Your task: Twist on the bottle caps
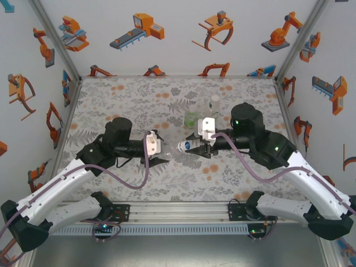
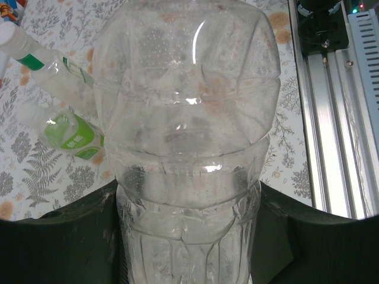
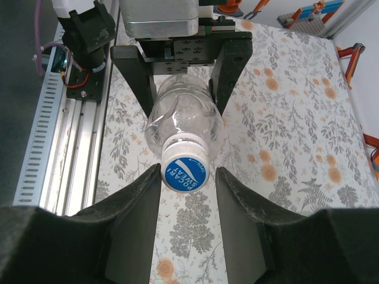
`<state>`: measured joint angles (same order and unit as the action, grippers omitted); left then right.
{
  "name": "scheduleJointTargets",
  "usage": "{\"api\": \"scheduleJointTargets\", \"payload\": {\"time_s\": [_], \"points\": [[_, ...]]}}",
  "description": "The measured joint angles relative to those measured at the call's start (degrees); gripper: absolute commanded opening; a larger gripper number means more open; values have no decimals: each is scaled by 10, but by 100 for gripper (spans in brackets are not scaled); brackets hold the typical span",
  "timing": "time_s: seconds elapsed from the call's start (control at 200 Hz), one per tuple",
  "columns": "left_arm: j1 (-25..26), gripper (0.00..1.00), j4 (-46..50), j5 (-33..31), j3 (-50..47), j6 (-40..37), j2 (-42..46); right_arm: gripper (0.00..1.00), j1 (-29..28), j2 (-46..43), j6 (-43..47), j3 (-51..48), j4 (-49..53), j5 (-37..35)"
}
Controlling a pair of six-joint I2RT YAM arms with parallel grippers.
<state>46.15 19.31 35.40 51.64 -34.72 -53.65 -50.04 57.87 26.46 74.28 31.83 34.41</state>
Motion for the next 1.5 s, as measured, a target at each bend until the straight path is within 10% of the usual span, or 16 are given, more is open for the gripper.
{"api": "scheduleJointTargets", "payload": {"time_s": [0.596, 1.076, 1.502], "points": [[-1, 0, 10, -29, 0, 0, 1, 17, 0, -4, -111, -30, -45, -29], [-5, 0, 24, -140, 0, 12, 8, 14, 2, 10, -595, -90, -154, -193], [-1, 0, 7, -151, 0, 19, 7, 50, 0, 22, -753, -85, -141, -239]]}}
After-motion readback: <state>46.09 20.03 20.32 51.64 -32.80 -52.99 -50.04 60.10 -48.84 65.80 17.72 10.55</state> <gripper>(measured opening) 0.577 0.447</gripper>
